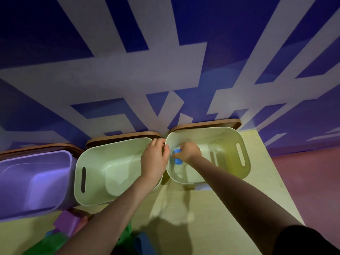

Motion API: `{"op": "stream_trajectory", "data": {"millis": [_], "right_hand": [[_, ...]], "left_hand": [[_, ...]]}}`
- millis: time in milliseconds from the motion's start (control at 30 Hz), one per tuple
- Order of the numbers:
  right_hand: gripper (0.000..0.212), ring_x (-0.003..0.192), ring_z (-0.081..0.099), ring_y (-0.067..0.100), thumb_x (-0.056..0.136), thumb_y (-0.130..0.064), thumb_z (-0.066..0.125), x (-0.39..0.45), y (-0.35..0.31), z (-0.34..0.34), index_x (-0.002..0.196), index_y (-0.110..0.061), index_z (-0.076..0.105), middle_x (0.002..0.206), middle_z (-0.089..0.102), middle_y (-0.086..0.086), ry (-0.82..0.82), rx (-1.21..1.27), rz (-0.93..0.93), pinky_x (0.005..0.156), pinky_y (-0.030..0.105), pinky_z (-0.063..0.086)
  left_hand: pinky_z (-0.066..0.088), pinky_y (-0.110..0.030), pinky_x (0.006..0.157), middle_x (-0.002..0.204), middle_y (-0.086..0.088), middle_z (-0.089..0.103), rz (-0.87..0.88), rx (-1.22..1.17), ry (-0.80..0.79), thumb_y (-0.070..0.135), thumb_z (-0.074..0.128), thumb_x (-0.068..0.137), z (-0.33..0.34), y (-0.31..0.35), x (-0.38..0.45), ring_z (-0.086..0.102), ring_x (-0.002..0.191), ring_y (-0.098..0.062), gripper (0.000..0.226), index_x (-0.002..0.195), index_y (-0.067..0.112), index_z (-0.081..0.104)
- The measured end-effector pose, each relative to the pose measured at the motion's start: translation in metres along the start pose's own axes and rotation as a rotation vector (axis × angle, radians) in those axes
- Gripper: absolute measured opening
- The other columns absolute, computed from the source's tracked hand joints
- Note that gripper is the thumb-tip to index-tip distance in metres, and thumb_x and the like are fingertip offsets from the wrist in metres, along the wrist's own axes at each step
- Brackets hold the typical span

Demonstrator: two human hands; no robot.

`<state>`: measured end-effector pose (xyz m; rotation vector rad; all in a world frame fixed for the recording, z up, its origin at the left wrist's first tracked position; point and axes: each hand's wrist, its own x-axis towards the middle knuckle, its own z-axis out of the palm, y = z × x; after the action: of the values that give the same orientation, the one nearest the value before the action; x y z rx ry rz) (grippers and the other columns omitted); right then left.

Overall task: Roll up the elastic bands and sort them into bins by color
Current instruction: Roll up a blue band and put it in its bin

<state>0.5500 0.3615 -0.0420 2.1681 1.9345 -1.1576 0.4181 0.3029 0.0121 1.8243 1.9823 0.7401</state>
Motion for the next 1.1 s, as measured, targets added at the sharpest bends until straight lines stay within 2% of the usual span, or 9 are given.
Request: {"op": "stream_trajectory", "data": {"millis": [133,300,467,600,733,900,1000,1033,1100], "right_hand": [[0.035,0.092,0.062,0.024,0.082,-0.038,0.069,0.000,-0.006,0.011,0.102,-0.009,0.065,0.094,0.065,0.006,0.063,-0.033,0.024,0.071,0.027,0.042],[0.032,0.101,0.062,0.027,0.085,-0.033,0.065,-0.001,-0.009,0.016,0.106,-0.008,0.064,0.106,0.066,0.009,0.092,-0.070,0.028,0.083,0.030,0.047],[0.036,0.087,0.066,0.026,0.078,-0.042,0.073,-0.001,-0.002,0.013,0.091,-0.010,0.062,0.086,0.064,0.006,0.032,0.111,0.089,0.068,0.027,0.048],[0.041,0.079,0.065,0.021,0.077,-0.043,0.072,0.000,0.006,0.011,0.092,-0.006,0.068,0.087,0.070,0.008,0.002,0.178,0.151,0.051,0.021,0.038],[0.035,0.074,0.062,0.018,0.078,-0.036,0.067,0.002,0.006,0.007,0.091,-0.004,0.071,0.081,0.070,0.006,-0.030,0.185,0.153,0.062,0.024,0.043],[0.024,0.070,0.063,0.021,0.083,-0.024,0.060,0.001,0.005,0.004,0.070,-0.006,0.070,0.061,0.063,0.003,-0.079,0.242,0.116,0.069,0.027,0.050],[0.020,0.080,0.068,0.030,0.084,-0.015,0.058,0.003,0.004,0.011,0.082,0.000,0.071,0.074,0.068,0.015,-0.095,0.350,0.084,0.084,0.036,0.056],[0.020,0.083,0.069,0.031,0.084,-0.014,0.059,0.004,0.003,0.013,0.084,0.001,0.071,0.080,0.070,0.017,-0.090,0.360,0.075,0.085,0.039,0.056],[0.022,0.082,0.068,0.028,0.085,-0.022,0.063,0.005,0.001,0.016,0.086,-0.001,0.071,0.082,0.071,0.015,-0.075,0.313,0.069,0.078,0.032,0.055]], "left_hand": [[0.041,-0.028,0.064,0.096,0.001,0.062,0.006,-0.001,0.004,0.021,0.051,0.093,0.000,0.000,0.000,0.056,0.085,-0.017,0.018,0.103,0.014,0.064],[0.044,-0.029,0.064,0.096,0.003,0.062,0.006,-0.015,0.000,0.021,0.050,0.093,-0.001,0.000,-0.001,0.056,0.086,-0.016,0.018,0.104,0.015,0.063],[0.044,-0.027,0.065,0.097,0.005,0.061,-0.004,-0.029,-0.012,0.023,0.049,0.094,0.001,-0.002,0.000,0.055,0.086,-0.014,0.019,0.106,0.016,0.063],[0.045,-0.029,0.064,0.095,0.004,0.060,-0.021,-0.048,-0.006,0.022,0.049,0.093,0.002,-0.001,0.001,0.055,0.084,-0.014,0.017,0.102,0.016,0.063],[0.042,-0.028,0.063,0.094,0.004,0.061,-0.023,-0.046,-0.001,0.021,0.050,0.093,0.002,-0.001,0.000,0.055,0.084,-0.015,0.017,0.103,0.015,0.063],[0.037,-0.024,0.063,0.095,0.004,0.061,-0.035,-0.046,0.001,0.022,0.049,0.093,0.003,-0.001,0.000,0.054,0.083,-0.013,0.019,0.104,0.015,0.063],[0.040,-0.025,0.064,0.097,0.003,0.061,-0.040,-0.040,-0.002,0.022,0.049,0.094,0.003,0.000,0.001,0.055,0.085,-0.014,0.020,0.106,0.015,0.063],[0.043,-0.026,0.065,0.098,0.003,0.062,-0.043,-0.039,-0.004,0.023,0.049,0.094,0.003,0.000,0.001,0.055,0.086,-0.013,0.020,0.107,0.015,0.063],[0.045,-0.027,0.066,0.099,0.003,0.062,-0.047,-0.041,-0.003,0.023,0.049,0.094,0.002,0.001,0.001,0.056,0.087,-0.014,0.021,0.107,0.015,0.063]]}}
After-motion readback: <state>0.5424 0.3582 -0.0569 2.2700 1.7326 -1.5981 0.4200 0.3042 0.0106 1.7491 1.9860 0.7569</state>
